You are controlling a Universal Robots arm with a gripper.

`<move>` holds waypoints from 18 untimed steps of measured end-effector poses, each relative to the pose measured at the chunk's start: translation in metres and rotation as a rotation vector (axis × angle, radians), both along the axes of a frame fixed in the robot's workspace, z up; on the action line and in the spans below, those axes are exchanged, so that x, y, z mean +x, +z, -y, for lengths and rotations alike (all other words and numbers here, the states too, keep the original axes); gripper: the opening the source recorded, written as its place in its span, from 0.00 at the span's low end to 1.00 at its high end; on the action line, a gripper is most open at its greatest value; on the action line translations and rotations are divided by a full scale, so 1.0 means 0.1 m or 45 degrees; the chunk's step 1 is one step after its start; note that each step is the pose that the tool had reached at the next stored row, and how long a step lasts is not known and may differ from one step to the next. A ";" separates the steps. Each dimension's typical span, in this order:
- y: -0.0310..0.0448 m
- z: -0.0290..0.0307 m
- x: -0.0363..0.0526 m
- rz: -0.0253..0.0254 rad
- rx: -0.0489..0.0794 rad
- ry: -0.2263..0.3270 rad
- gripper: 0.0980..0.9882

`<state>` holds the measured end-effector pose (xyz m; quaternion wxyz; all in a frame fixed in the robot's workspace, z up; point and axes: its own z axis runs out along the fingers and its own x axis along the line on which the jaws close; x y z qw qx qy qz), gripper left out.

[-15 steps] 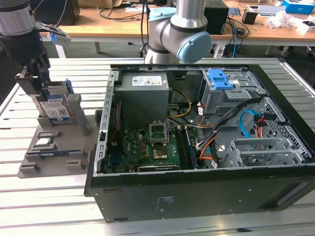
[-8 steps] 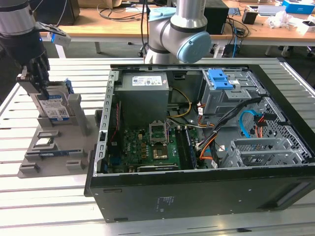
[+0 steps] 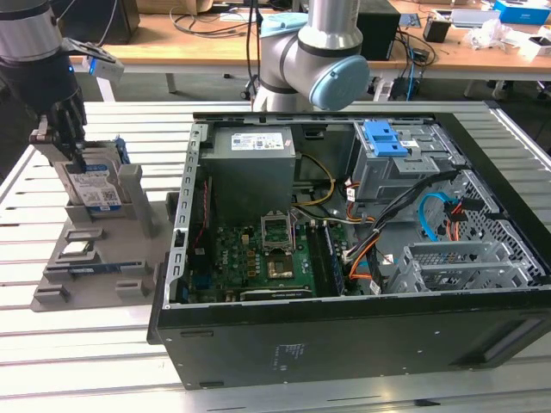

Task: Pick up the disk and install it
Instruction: 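Pick up the disk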

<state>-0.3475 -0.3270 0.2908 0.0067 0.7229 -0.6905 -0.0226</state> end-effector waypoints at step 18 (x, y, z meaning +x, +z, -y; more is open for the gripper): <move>0.005 0.032 0.000 0.0000 0.000 0.000 0.37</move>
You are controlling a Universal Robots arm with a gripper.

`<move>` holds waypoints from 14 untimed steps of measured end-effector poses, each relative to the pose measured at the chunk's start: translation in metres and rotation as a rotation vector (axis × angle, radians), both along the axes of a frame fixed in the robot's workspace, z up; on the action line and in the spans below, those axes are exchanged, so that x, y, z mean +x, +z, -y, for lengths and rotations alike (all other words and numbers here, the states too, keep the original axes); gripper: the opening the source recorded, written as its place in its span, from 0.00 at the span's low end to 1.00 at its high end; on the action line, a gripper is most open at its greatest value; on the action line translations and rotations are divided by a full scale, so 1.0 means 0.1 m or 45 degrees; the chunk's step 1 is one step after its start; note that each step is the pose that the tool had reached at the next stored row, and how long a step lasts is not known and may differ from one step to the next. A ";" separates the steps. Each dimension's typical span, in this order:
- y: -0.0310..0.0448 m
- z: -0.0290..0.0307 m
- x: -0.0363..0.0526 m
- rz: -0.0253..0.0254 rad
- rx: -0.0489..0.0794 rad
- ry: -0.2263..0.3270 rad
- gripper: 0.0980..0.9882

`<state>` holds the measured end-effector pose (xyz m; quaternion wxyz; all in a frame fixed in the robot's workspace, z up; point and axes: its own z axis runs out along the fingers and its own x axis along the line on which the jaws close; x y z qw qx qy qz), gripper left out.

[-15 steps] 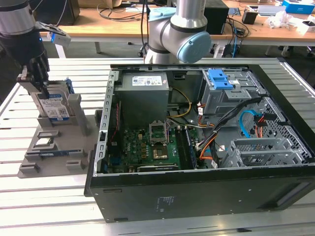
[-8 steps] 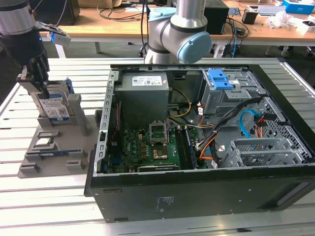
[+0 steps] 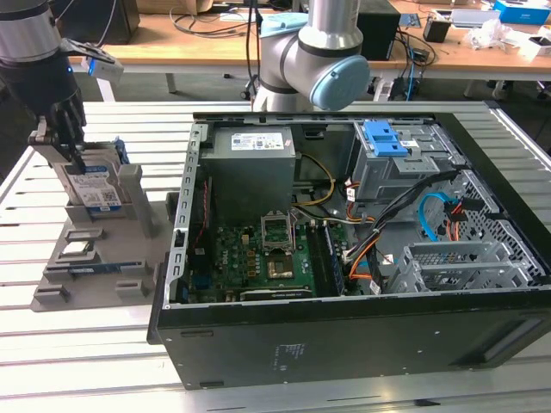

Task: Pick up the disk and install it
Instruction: 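Pick up the disk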

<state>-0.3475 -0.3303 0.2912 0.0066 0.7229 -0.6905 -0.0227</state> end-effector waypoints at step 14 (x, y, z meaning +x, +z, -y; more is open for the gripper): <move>0.000 0.002 0.000 0.0000 0.000 0.000 0.30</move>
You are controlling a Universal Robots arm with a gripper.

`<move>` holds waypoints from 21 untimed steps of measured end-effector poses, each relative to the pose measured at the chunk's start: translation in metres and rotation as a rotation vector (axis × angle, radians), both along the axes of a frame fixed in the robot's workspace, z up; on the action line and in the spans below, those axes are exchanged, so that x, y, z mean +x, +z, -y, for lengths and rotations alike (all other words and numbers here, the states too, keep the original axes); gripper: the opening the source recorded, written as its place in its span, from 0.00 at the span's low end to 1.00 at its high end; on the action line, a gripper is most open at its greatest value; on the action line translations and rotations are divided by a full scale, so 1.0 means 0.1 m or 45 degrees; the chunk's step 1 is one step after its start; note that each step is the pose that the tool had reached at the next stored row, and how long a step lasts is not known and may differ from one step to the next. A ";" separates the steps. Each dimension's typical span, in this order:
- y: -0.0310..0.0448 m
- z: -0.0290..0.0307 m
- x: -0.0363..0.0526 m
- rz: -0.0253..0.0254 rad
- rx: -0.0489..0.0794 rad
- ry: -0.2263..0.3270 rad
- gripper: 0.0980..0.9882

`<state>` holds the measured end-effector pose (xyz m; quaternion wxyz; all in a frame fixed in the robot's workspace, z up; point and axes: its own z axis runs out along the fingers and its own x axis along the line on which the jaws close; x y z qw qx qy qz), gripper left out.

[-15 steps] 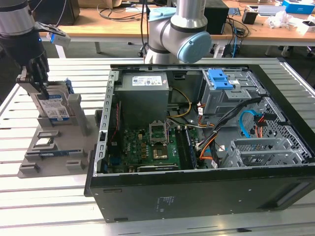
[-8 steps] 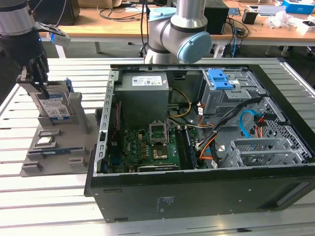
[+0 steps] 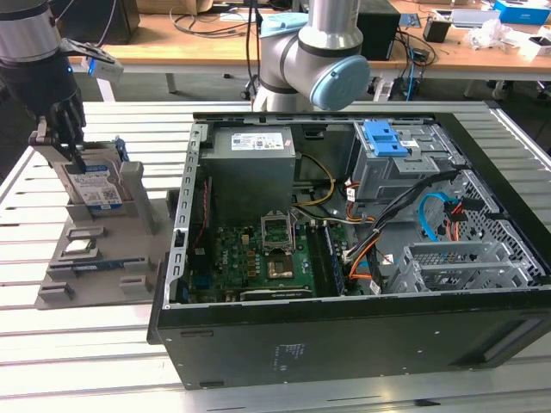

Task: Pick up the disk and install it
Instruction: 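Pick up the disk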

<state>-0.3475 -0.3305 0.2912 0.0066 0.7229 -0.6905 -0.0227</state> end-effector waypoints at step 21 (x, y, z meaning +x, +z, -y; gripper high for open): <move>0.512 -0.001 0.000 0.0000 0.000 0.000 0.30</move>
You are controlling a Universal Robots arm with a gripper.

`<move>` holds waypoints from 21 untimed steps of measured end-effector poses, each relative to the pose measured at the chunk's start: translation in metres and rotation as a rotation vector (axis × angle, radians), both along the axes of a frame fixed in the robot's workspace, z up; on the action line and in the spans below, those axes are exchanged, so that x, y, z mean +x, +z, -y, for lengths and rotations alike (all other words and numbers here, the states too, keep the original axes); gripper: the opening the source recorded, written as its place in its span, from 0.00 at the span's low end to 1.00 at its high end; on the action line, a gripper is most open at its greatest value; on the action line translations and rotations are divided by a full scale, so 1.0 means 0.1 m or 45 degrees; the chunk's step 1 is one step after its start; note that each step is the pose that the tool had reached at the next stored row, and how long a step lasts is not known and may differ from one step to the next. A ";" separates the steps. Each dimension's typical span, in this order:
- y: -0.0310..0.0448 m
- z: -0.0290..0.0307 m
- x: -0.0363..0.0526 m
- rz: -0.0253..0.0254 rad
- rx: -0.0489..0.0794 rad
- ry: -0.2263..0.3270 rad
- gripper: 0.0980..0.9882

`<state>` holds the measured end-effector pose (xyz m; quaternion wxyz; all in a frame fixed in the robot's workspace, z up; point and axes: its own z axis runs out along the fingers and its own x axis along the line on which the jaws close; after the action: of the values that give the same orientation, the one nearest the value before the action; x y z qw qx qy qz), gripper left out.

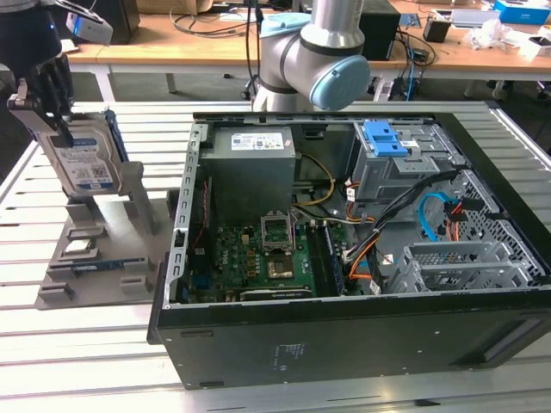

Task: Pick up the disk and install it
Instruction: 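Pick up the disk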

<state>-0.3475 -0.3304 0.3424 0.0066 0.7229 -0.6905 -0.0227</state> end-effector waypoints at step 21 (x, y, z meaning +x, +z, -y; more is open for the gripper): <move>0.472 -0.014 0.000 -0.0001 0.000 0.000 0.30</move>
<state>-0.3475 -0.3290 0.3896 0.0067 0.7229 -0.6905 -0.0227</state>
